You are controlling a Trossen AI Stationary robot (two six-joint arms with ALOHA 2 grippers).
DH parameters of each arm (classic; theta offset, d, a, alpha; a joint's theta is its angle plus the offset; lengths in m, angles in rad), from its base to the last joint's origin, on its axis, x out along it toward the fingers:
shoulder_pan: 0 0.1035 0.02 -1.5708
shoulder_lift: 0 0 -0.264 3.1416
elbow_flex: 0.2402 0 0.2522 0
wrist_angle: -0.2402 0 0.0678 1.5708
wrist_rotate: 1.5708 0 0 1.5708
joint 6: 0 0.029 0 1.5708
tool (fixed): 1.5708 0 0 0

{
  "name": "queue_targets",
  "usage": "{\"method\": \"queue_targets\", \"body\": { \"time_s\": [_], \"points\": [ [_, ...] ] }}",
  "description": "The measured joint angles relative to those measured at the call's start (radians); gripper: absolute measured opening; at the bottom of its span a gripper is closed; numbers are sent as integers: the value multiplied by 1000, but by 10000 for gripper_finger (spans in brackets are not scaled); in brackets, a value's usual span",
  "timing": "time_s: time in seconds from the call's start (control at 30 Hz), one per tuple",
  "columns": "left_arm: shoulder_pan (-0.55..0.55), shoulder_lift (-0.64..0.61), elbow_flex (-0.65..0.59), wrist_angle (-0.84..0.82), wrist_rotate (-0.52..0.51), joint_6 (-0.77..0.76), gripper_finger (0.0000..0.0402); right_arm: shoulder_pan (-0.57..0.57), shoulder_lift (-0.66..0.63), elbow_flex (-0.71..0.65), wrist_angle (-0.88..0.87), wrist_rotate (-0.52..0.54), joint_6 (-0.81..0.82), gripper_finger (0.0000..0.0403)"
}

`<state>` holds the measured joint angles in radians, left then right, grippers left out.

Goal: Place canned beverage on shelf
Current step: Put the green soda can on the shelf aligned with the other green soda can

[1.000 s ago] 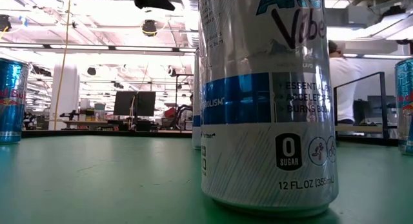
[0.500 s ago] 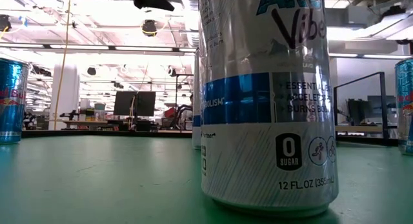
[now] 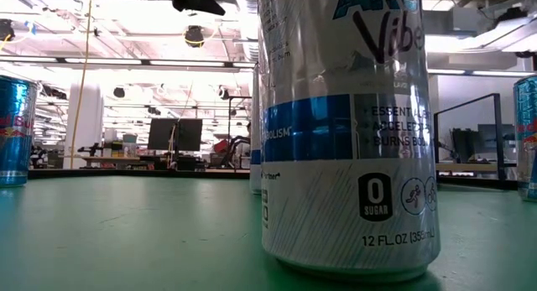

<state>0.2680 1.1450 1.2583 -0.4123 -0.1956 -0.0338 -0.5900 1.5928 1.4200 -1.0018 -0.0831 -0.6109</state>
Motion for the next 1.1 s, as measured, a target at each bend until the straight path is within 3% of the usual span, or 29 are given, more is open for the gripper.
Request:
{"method": "queue_targets", "body": {
  "time_s": [0.17,0.5,1.1],
  "points": [
    [0,0,0,0,-3,0,377,0,-1,0,-4,-1,16,362],
    [0,0,0,0,-3,11,377,0,-3,2,-35,-2,74,301],
    [0,0,0,0,-3,34,377,16,-7,4,-117,57,459,301]
  ]
}}
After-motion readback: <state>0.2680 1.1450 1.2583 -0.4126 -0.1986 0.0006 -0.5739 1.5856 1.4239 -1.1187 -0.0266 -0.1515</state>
